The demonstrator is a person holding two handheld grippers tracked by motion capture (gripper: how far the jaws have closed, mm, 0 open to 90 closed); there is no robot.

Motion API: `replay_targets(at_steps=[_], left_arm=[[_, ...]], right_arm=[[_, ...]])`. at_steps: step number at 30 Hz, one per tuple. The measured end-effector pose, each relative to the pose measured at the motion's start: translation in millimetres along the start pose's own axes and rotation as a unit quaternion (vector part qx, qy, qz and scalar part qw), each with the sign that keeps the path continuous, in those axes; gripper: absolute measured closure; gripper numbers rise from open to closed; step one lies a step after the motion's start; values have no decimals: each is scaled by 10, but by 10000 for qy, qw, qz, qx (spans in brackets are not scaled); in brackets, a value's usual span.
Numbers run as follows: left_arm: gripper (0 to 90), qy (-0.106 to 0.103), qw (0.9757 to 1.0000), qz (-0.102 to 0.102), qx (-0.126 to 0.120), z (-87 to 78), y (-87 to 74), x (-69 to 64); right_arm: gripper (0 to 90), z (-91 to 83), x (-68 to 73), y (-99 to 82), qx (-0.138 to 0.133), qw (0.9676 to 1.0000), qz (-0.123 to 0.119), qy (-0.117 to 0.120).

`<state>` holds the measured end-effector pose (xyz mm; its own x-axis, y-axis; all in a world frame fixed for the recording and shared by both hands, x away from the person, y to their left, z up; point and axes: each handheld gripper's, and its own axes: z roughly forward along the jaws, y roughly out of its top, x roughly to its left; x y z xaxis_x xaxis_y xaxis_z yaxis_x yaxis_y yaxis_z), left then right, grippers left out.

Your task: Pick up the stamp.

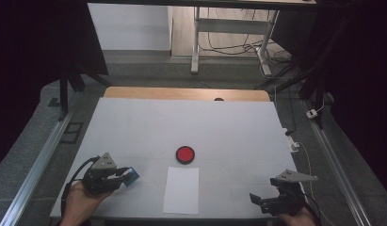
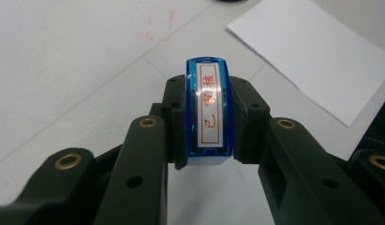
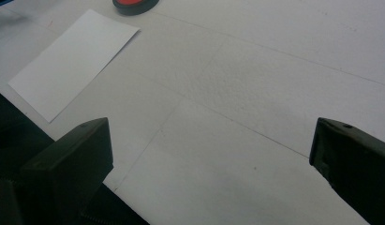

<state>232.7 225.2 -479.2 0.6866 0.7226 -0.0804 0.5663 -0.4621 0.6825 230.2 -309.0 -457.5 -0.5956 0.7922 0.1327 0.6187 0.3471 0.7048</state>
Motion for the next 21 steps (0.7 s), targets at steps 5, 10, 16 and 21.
replay_targets(at_steps=[5,10,16,21], left_arm=[[702,-35,9998,139,-139,-37,82,-59],[702,-116,9993,274,-209,-37,191,-130],[702,-291,9983,427,-272,-17,313,-186],[702,-389,9968,602,-364,1,406,-228]], right_arm=[[3,-2,2,1,14,10000,-8,-11],[3,-1,1,0,16,10000,-7,0],[3,0,5,1,25,10000,-7,-5],[3,2,5,0,19,10000,-17,-4]])
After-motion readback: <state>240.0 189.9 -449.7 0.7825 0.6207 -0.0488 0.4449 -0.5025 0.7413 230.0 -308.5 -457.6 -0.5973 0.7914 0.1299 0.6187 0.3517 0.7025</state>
